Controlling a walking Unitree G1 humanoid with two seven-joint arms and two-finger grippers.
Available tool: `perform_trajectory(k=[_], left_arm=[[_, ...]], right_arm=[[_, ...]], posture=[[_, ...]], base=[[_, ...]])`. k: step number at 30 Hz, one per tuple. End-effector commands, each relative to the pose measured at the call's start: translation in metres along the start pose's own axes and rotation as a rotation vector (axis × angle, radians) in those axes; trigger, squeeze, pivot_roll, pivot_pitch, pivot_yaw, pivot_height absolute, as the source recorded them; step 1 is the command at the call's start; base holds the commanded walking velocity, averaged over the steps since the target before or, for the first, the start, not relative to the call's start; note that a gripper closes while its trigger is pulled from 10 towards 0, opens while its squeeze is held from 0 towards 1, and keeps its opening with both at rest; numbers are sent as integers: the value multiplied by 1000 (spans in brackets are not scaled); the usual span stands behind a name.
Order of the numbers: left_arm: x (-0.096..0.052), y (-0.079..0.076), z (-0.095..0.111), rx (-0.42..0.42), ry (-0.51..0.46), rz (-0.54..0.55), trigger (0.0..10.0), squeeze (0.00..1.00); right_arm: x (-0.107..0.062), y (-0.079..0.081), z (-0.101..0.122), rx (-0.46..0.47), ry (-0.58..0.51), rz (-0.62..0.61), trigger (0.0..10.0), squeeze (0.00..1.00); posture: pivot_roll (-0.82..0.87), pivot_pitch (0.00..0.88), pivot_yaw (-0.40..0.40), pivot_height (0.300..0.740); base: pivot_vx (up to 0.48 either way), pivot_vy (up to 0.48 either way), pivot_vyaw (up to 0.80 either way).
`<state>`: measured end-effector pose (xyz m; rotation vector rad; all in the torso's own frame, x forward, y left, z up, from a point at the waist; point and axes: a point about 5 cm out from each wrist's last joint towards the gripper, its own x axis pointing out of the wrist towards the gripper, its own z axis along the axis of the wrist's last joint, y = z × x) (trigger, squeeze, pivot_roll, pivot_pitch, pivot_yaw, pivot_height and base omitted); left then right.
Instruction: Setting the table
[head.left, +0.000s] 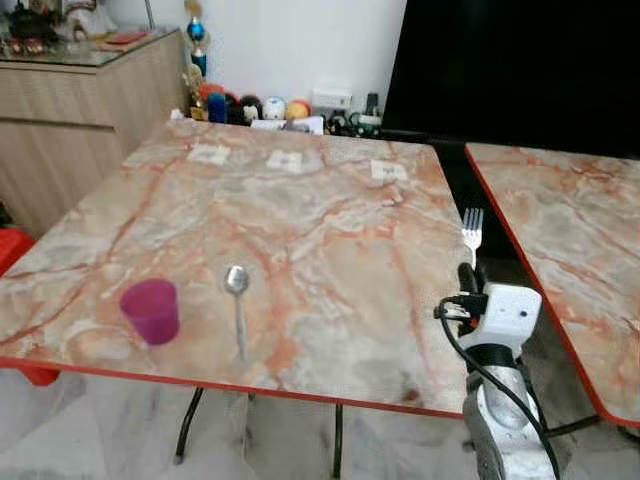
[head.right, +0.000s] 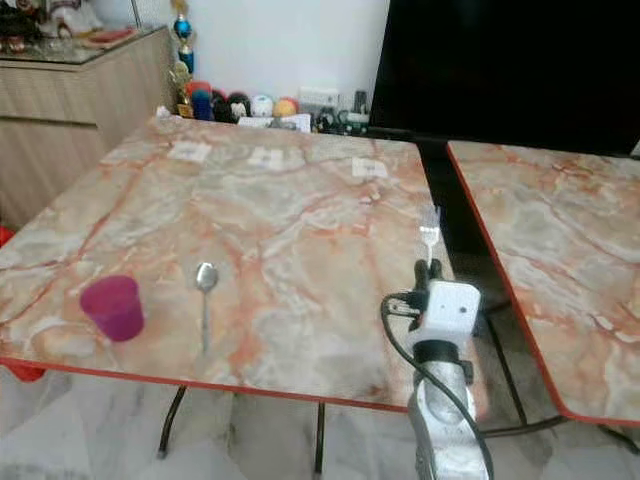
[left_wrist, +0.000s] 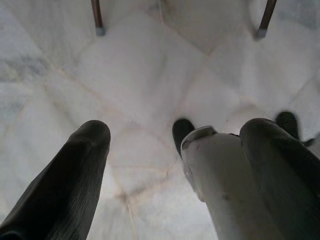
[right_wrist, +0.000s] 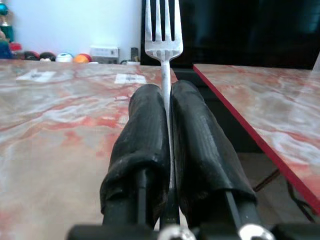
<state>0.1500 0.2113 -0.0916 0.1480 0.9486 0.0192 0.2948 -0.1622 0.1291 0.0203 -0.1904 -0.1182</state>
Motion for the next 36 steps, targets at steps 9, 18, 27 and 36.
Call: perform_trajectory(k=[9, 18, 27, 36], left_arm=[[0, -7, -2, 2, 10, -24, 10000, 0], [0, -7, -2, 1, 9, -23, 10000, 0], [0, -6, -2, -1, 10, -18, 10000, 0], [0, -6, -1, -3, 9, -19, 10000, 0]], right_arm=[[2, -7, 2, -10, -14, -31, 10000, 0], [4, -6, 4, -7, -21, -33, 10000, 0], [6, -7, 5, -8, -29, -38, 10000, 0], [7, -7, 6, -7, -32, -44, 10000, 0]], posture=[[-38, 64, -18, 740], [-39, 70, -18, 740], [-37, 76, -19, 740], [-40, 82, -18, 740]], base=[[0, -346, 0], [0, -348, 0], [0, -345, 0], [0, -347, 0]])
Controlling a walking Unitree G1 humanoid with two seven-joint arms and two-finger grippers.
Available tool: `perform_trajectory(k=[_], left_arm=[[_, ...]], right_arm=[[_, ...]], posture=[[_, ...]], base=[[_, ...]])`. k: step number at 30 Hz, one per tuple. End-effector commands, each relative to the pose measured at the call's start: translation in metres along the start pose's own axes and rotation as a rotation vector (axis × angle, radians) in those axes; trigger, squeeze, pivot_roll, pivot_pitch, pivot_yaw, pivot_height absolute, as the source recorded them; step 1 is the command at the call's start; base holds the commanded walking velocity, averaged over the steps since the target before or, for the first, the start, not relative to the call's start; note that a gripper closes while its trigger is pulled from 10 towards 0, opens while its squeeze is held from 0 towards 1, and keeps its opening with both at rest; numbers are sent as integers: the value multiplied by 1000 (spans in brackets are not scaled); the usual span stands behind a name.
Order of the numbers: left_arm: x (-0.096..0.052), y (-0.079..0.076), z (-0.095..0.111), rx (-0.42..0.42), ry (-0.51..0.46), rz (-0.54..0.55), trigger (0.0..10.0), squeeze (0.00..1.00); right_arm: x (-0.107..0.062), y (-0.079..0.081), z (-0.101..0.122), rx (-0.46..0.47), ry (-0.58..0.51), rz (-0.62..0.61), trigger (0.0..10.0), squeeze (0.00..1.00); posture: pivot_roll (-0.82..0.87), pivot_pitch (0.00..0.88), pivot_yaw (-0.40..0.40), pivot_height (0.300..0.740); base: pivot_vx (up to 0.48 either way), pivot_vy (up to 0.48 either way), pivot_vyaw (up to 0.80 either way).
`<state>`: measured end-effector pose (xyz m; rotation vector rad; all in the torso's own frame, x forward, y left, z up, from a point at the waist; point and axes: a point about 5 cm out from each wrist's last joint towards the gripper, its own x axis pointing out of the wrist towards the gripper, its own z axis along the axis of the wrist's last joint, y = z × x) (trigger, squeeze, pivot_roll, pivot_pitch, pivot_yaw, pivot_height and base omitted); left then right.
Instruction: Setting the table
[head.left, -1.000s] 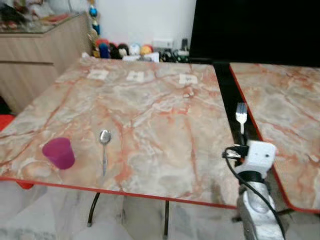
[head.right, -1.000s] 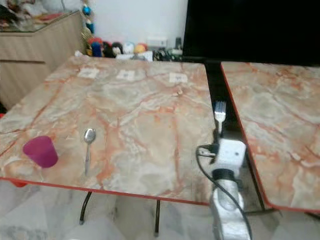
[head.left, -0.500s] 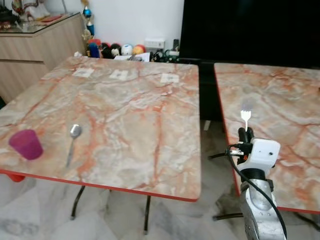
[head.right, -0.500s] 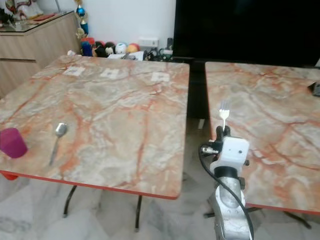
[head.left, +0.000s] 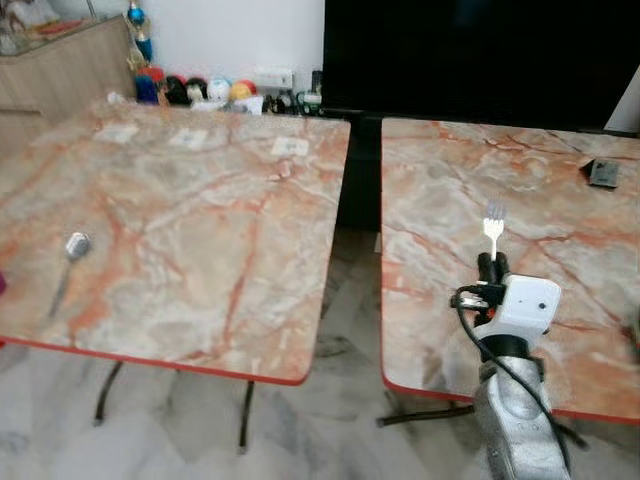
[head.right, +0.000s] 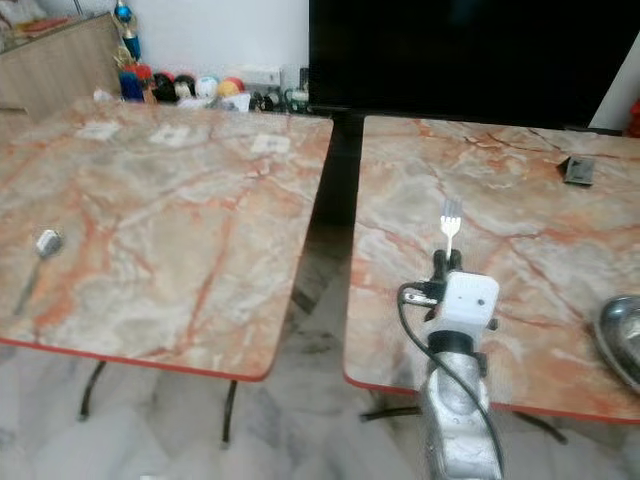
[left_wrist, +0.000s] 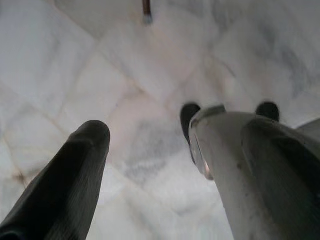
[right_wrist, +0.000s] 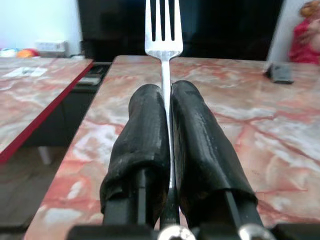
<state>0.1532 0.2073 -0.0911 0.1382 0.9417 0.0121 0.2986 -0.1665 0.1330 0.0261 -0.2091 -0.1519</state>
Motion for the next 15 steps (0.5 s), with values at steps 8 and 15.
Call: perform_trajectory(k=[8, 15], left_arm=[[-1, -2, -4, 2, 15, -10, 10000, 0], [-1, -2, -4, 3, 15, -10, 10000, 0]], right_arm=[[4, -4, 6, -15, -28, -16, 10000, 0], [8, -6, 15, -26, -59, -32, 10000, 0]], posture=[[-40, 85, -15, 740], [-42, 87, -15, 740]], base=[[0, -346, 0], [0, -346, 0]])
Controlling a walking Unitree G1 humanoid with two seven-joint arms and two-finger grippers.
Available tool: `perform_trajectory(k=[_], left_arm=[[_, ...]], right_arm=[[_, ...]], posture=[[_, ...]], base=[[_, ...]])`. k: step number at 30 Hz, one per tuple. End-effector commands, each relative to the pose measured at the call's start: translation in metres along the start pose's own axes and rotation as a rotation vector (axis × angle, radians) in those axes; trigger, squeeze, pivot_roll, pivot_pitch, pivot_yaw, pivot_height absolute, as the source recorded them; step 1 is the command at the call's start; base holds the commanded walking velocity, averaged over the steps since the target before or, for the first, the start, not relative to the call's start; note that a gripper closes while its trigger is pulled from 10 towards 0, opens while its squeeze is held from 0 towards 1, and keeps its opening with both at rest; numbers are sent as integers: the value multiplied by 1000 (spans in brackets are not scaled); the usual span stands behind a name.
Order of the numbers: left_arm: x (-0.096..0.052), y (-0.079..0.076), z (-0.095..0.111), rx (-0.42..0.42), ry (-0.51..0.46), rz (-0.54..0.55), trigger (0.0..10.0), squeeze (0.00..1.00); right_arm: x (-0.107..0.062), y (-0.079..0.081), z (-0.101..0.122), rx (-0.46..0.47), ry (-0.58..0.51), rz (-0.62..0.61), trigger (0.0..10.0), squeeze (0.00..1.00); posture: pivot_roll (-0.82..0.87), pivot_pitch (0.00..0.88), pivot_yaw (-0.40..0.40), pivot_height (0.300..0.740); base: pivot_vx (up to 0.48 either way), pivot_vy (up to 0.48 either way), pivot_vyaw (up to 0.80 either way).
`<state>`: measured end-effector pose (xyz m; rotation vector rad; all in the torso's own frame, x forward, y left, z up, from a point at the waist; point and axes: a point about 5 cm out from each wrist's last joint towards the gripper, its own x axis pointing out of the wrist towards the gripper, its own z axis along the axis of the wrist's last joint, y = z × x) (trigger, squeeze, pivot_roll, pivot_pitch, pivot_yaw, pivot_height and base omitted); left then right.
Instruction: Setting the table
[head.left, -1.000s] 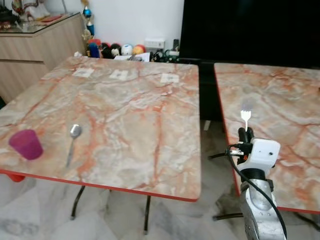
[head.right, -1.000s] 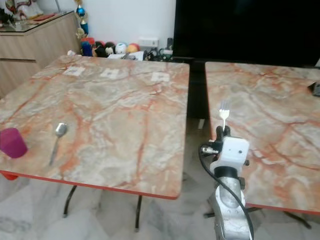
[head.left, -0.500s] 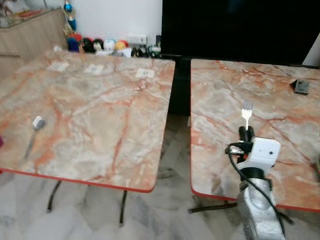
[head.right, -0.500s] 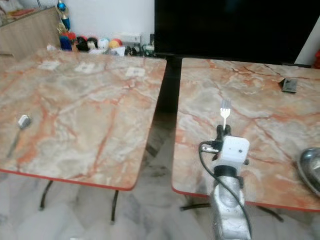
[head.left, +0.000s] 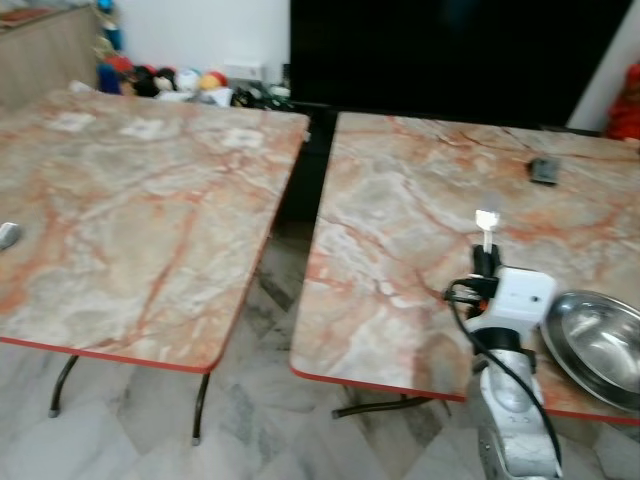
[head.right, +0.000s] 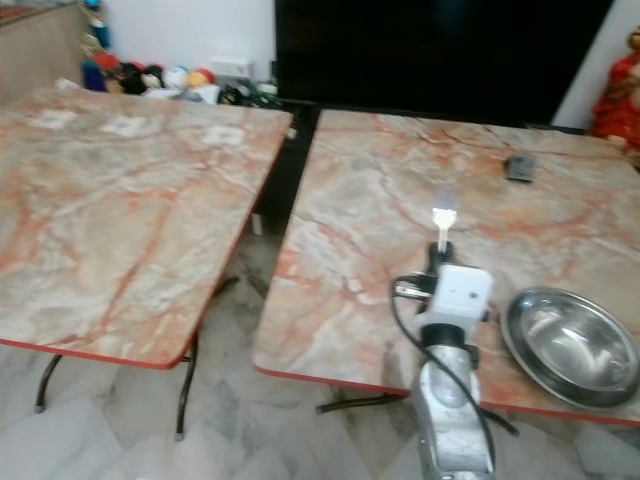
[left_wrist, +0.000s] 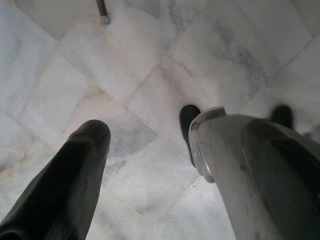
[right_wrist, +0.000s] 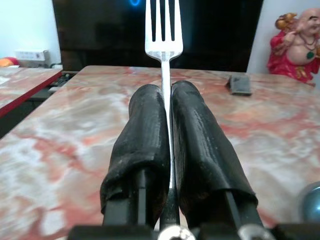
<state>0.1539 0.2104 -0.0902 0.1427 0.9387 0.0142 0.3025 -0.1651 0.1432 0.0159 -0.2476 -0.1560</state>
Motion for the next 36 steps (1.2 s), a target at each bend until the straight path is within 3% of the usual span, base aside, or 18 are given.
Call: perform_trajectory(k=[1, 6, 22, 36], left_arm=[[-1, -5, -4, 0, 17, -14, 10000, 0], [-1, -5, -4, -1, 17, -14, 10000, 0], [0, -4, -4, -1, 16, -13, 10000, 0], [0, -4, -4, -5, 20, -9, 10000, 0]], right_arm=[[3, -9, 6, -22, -20, -32, 10000, 0], [3, -11, 7, -19, -27, -39, 10000, 0], [18, -18, 33, -21, -120, -65, 10000, 0], [34, -31, 26, -72, -18, -100, 10000, 0]], posture=[[-42, 89, -15, 740], [-42, 89, -15, 740], [-46, 94, -10, 740], [-45, 102, -3, 740]], base=[[0, -345, 0], [0, -346, -761], [0, -344, 0], [0, -39, 0]])
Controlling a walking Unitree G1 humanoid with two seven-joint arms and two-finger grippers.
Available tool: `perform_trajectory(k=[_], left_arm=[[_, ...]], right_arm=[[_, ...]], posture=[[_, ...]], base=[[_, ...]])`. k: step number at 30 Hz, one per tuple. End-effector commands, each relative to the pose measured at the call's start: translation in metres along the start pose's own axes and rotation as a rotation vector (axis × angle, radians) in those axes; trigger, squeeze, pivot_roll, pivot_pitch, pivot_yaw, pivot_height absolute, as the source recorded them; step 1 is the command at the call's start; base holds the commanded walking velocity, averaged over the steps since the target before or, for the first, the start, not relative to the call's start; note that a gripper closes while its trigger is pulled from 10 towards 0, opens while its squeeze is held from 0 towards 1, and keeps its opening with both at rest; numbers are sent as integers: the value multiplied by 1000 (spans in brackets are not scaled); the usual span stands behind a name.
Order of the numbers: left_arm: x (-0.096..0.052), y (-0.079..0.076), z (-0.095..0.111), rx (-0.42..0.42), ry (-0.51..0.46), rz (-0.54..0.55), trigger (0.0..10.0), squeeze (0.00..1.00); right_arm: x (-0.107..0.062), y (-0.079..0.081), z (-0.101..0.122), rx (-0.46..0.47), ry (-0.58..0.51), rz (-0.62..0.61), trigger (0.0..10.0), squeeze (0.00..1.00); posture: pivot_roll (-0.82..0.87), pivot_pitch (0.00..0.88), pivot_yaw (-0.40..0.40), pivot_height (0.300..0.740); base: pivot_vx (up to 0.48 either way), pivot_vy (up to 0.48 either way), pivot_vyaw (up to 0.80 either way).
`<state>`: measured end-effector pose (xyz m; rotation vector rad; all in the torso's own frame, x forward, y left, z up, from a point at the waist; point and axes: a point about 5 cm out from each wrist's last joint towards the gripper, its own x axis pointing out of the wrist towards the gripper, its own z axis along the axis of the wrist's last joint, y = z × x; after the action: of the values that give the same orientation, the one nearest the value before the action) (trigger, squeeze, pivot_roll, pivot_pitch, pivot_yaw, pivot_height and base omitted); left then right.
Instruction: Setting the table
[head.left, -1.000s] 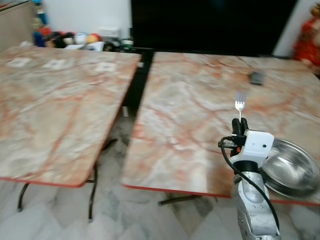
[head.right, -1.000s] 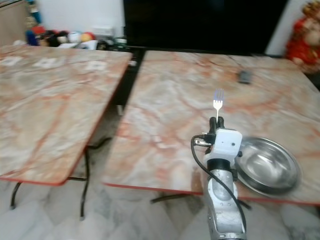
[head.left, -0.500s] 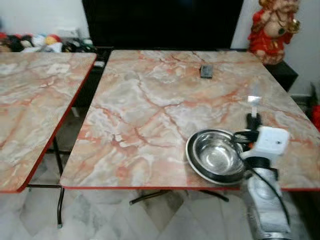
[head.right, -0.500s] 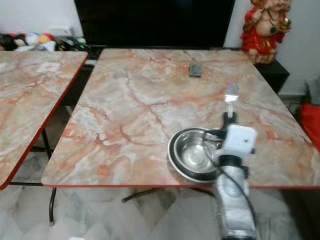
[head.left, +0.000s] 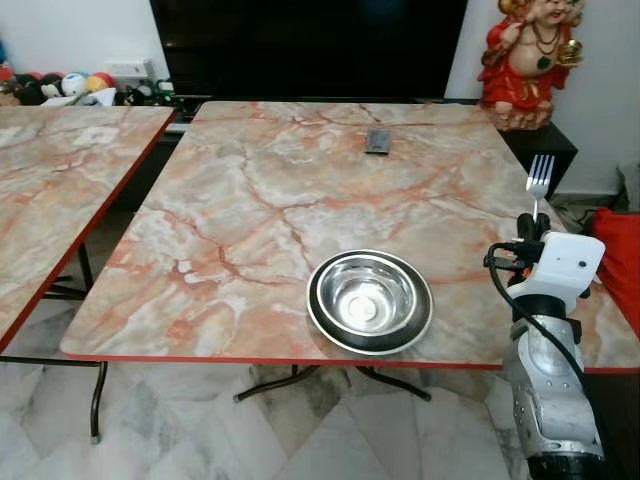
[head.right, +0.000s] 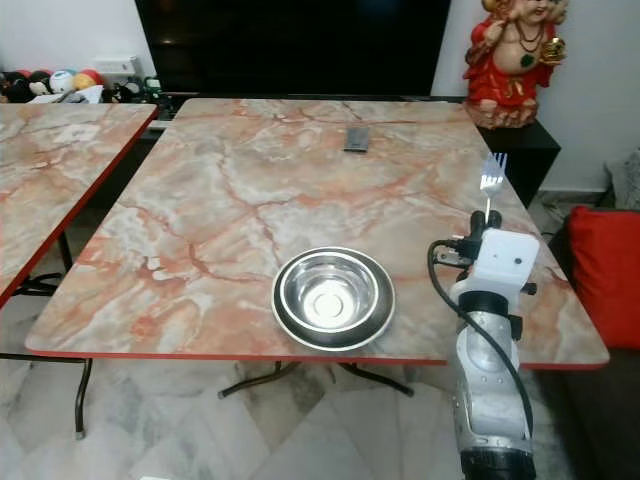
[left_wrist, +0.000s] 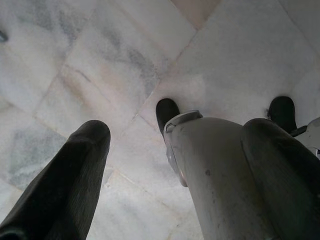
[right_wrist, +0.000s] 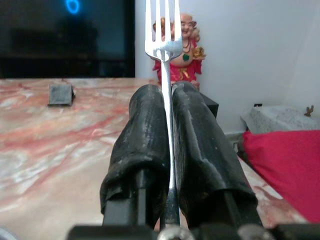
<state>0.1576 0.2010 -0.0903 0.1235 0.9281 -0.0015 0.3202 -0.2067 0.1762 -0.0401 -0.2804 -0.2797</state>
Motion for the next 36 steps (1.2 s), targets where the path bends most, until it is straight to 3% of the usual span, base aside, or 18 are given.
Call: perform_trajectory(k=[1, 5, 7, 8, 10, 23, 29, 36], left_arm=[[-2, 6, -8, 4, 32, 12, 10000, 0], [-2, 6, -7, 4, 33, 9, 10000, 0], [-2, 6, -7, 5, 34, 9, 10000, 0], [-2, 6, -7, 8, 34, 7, 10000, 0], [-2, 6, -6, 9, 34, 5, 10000, 0], [-1, 6, -5, 20, 31, -2, 10000, 0], [-1, 6, -5, 17, 33, -5, 10000, 0], [-2, 6, -7, 12, 40, -25, 10000, 0]], right_arm=[[4, 6, -3, -22, 42, 13, 10000, 0], [7, 6, -12, -6, 119, 4, 10000, 0], [8, 6, -19, 1, 180, 9, 10000, 0], [9, 5, -30, -24, 262, 3, 10000, 0], [11, 4, -35, -29, 303, 4, 10000, 0], [28, 3, -49, 21, 418, 35, 10000, 0], [38, 9, -49, 69, 393, 65, 10000, 0], [34, 10, -59, 60, 421, 79, 10000, 0]], posture=[[-45, 102, -3, 740], [-43, 105, 4, 740], [-45, 107, 8, 740], [-46, 106, 11, 740], [-43, 106, 14, 740], [-38, 102, 25, 740], [-37, 100, 25, 740], [-30, 101, 29, 740]], base=[[0, 0, 0], [0, 0, 0], [0, 0, 0], [0, 0, 0], [0, 0, 0], [0, 0, 0], [0, 0, 0], [0, 0, 0]])
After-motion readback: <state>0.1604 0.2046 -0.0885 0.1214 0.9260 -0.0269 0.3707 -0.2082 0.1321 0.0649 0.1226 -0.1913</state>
